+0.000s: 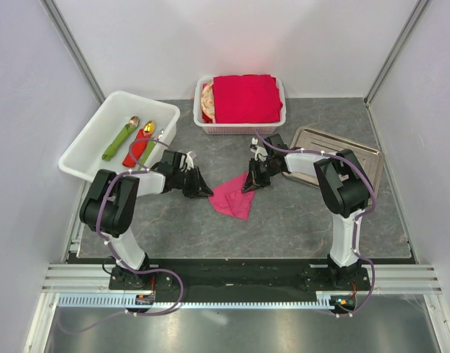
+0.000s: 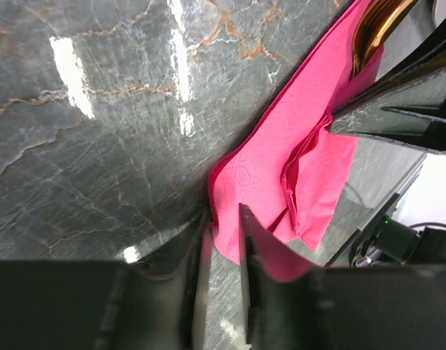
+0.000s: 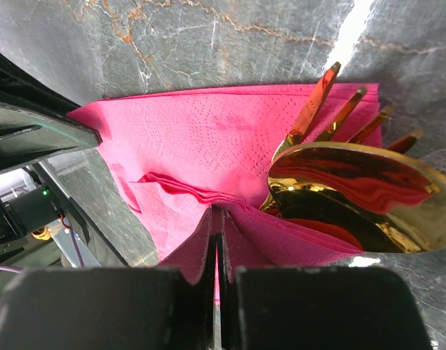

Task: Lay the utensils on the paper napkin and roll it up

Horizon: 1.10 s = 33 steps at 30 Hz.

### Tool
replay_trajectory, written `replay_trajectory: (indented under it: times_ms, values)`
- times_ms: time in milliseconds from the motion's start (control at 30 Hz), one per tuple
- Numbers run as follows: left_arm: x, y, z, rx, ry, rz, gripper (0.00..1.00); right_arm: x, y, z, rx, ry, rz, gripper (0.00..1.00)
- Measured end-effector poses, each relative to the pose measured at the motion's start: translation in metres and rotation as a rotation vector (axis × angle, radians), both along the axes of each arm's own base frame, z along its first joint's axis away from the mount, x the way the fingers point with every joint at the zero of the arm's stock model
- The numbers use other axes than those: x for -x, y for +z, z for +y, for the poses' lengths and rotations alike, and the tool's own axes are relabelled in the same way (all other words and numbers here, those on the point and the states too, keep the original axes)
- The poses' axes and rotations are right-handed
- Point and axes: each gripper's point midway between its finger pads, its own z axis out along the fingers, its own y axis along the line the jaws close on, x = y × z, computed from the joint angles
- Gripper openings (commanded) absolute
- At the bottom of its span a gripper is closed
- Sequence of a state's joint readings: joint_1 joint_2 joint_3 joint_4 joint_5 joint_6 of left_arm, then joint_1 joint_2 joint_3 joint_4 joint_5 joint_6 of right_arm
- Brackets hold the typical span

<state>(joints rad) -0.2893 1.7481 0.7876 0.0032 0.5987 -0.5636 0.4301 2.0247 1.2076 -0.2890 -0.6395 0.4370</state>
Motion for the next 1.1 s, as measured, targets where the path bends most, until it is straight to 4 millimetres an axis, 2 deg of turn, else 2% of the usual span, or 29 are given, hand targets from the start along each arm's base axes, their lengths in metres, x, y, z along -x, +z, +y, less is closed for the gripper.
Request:
replay_trajectory:
  times_ms: [167, 333, 533, 700, 767, 1033, 1100]
  values:
    - [0.003, 0.0, -0.001, 0.005, -0.02, -0.001, 0.02, 0.0, 0.0, 0.0, 0.0, 0.0, 0.001, 0.0]
    - [0.005, 0.017, -0.009, 0.06, -0.058, -0.032, 0.02, 0.0, 0.0, 0.0, -0.002, -0.001, 0.002, 0.0]
    - [0.017, 0.049, -0.044, 0.181, -0.181, -0.108, 0.02, 0.0, 0.0, 0.001, -0.008, -0.001, 0.004, 0.0]
    - [0.028, 0.058, -0.066, 0.229, -0.226, -0.109, 0.02, 0.0, 0.0, 0.001, -0.01, -0.002, 0.005, 0.0]
    - [0.025, 0.056, -0.064, 0.213, -0.206, -0.104, 0.02, 0.0, 0.0, 0.001, -0.01, -0.002, 0.005, 0.0]
    - [0.005, 0.032, -0.03, 0.105, -0.06, -0.053, 0.02, -0.001, 0.0, 0.002, -0.011, -0.002, 0.005, 0.0]
    - [0.005, 0.024, -0.027, 0.094, -0.051, -0.028, 0.1, -0.001, 0.0, 0.002, -0.011, -0.002, 0.005, 0.0]
